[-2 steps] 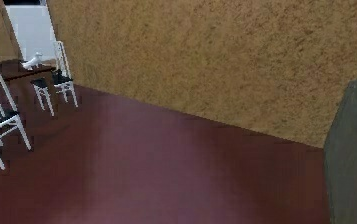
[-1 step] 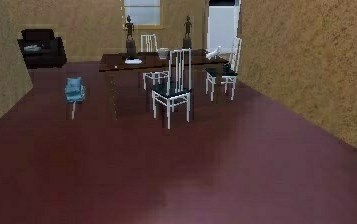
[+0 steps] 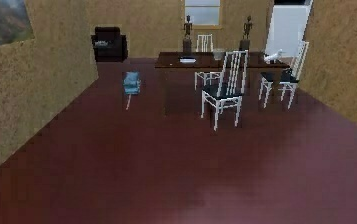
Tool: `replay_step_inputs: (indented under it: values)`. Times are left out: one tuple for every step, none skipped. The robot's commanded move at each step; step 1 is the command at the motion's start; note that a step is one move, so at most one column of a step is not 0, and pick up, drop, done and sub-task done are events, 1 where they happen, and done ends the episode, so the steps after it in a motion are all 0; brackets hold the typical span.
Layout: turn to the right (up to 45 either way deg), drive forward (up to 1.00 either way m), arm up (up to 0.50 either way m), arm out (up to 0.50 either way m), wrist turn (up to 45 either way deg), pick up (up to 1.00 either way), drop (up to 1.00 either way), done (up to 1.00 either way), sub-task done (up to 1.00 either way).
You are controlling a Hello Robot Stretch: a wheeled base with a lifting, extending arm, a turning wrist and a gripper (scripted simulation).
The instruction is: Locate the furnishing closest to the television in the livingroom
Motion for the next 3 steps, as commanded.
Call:
replay_step_inputs:
  values:
    - [0.0, 0.20, 0.00, 0.00, 0.0, 0.00, 0.00, 0.00, 0.00]
    - [-45.0, 0.00, 0.00, 0.00, 0.0, 0.00, 0.00, 0.00, 0.00]
    - [-42.0, 0.00, 0.00, 0.00, 0.0, 0.00, 0.00, 0.00, 0.00]
